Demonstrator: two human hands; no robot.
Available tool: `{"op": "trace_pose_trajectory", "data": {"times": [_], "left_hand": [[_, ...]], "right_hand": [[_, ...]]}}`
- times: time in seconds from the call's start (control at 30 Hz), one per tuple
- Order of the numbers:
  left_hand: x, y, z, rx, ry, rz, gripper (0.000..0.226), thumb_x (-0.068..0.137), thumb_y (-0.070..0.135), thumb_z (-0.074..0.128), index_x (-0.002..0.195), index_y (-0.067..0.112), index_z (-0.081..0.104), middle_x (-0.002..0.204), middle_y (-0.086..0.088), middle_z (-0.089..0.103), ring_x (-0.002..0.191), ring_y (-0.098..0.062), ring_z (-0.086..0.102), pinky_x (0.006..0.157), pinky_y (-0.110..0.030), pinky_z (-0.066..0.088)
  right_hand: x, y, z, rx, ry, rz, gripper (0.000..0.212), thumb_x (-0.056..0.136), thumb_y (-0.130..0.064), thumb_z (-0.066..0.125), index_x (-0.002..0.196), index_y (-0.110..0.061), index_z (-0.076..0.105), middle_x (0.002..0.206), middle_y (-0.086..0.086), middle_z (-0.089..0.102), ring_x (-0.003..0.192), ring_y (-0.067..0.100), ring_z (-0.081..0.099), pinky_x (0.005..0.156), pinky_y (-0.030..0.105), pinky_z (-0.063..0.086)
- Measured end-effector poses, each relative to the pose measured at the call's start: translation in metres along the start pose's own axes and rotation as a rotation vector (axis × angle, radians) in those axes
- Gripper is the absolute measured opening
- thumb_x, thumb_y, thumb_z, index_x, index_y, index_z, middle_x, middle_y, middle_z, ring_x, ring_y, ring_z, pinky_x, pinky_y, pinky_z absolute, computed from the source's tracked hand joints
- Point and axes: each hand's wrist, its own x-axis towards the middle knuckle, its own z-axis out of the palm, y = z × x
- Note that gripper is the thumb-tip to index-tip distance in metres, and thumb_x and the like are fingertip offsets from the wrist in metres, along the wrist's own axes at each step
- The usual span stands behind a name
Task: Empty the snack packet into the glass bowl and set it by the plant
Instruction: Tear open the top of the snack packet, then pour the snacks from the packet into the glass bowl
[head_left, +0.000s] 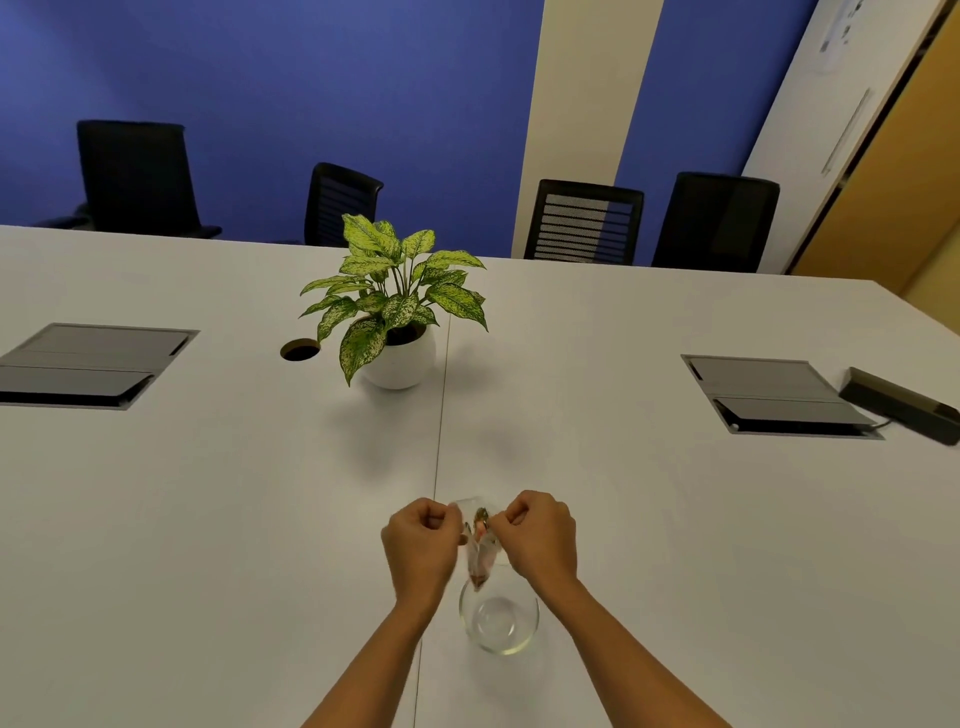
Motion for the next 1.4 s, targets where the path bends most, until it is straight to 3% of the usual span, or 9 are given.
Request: {"op": "trace_pose_trajectory", "data": {"times": [0.1, 0.2, 0.37, 0.57, 0.73, 0.9, 1.0, 1.1, 1.4], "left_hand": [[0.008, 0.000, -0.008, 0.031, -0.027, 0.042, 0.021, 0.077, 0.010, 0.072, 0.057, 0.011, 0.066, 0.050, -0.002, 0.067, 0.048, -0.014, 0.069, 0.056, -0.035, 0.061], [0.011, 0.000, -0.011, 0.181, -0.064, 0.175, 0.019, 0.078, 0.016, 0.072, 0.060, 0.016, 0.067, 0.053, 0.004, 0.067, 0.050, -0.011, 0.066, 0.051, -0.021, 0.054], [0.007, -0.006, -0.005, 0.433, -0.081, 0.370, 0.020, 0.084, 0.028, 0.070, 0.073, 0.012, 0.070, 0.063, 0.001, 0.070, 0.051, -0.011, 0.058, 0.046, -0.014, 0.039], [0.018, -0.006, -0.005, 0.185, -0.161, 0.099, 0.040, 0.088, 0.053, 0.055, 0.089, 0.017, 0.071, 0.081, 0.001, 0.074, 0.067, -0.009, 0.070, 0.067, -0.031, 0.059], [0.022, -0.019, -0.002, -0.038, -0.171, -0.174, 0.051, 0.095, 0.053, 0.037, 0.111, 0.013, 0.064, 0.110, -0.011, 0.070, 0.088, -0.022, 0.068, 0.084, -0.042, 0.057], [0.025, -0.026, -0.004, -0.226, -0.392, -0.554, 0.084, 0.088, 0.071, 0.014, 0.138, 0.011, 0.046, 0.136, -0.020, 0.055, 0.118, -0.041, 0.056, 0.101, -0.052, 0.046], [0.026, -0.035, -0.011, -0.668, -0.637, -0.741, 0.096, 0.078, 0.083, 0.012, 0.133, 0.014, 0.050, 0.137, -0.022, 0.055, 0.117, -0.047, 0.057, 0.099, -0.059, 0.046], [0.025, -0.037, -0.015, -0.848, -0.769, -0.715, 0.096, 0.074, 0.085, 0.020, 0.128, 0.016, 0.060, 0.131, -0.020, 0.061, 0.116, -0.043, 0.060, 0.088, -0.053, 0.055], [0.024, -0.047, -0.014, -0.497, -0.645, -0.558, 0.067, 0.083, 0.066, 0.039, 0.129, 0.020, 0.055, 0.117, -0.012, 0.071, 0.104, -0.033, 0.070, 0.079, -0.047, 0.060]], "right_hand": [[0.002, 0.004, -0.008, -0.012, -0.028, 0.012, 0.012, 0.075, -0.017, 0.069, 0.064, -0.016, 0.065, 0.063, 0.002, 0.071, 0.062, 0.019, 0.068, 0.056, 0.028, 0.054], [0.006, 0.004, -0.013, -0.170, 0.019, -0.067, 0.012, 0.081, -0.021, 0.065, 0.074, -0.013, 0.069, 0.069, 0.002, 0.071, 0.064, 0.019, 0.066, 0.057, 0.030, 0.052], [0.013, -0.001, -0.012, -0.453, 0.111, -0.134, 0.020, 0.095, -0.018, 0.049, 0.076, -0.013, 0.053, 0.074, 0.004, 0.064, 0.060, 0.018, 0.051, 0.044, 0.024, 0.026], [0.023, -0.004, -0.021, -0.202, -0.009, -0.092, 0.013, 0.083, -0.025, 0.063, 0.083, -0.017, 0.072, 0.078, 0.000, 0.072, 0.070, 0.018, 0.066, 0.056, 0.024, 0.045], [0.023, -0.013, -0.030, -0.016, -0.111, -0.107, 0.009, 0.079, -0.022, 0.065, 0.078, -0.017, 0.073, 0.068, -0.003, 0.070, 0.062, 0.014, 0.064, 0.058, 0.027, 0.051], [0.023, -0.025, -0.051, 0.364, -0.345, -0.091, 0.009, 0.082, -0.021, 0.069, 0.077, -0.014, 0.074, 0.070, 0.000, 0.077, 0.072, 0.015, 0.075, 0.064, 0.026, 0.056], [0.024, -0.021, -0.057, 0.433, -0.367, -0.102, 0.011, 0.085, -0.024, 0.069, 0.079, -0.015, 0.074, 0.073, 0.000, 0.078, 0.074, 0.008, 0.075, 0.062, 0.020, 0.054], [0.028, -0.005, -0.052, 0.331, -0.326, -0.085, 0.012, 0.086, -0.024, 0.068, 0.082, -0.015, 0.074, 0.073, 0.000, 0.077, 0.070, 0.005, 0.073, 0.063, 0.020, 0.049], [0.030, 0.038, -0.023, 0.383, -0.270, 0.073, 0.015, 0.092, -0.036, 0.061, 0.096, -0.023, 0.068, 0.093, -0.002, 0.075, 0.078, 0.008, 0.072, 0.064, 0.021, 0.048]]}}
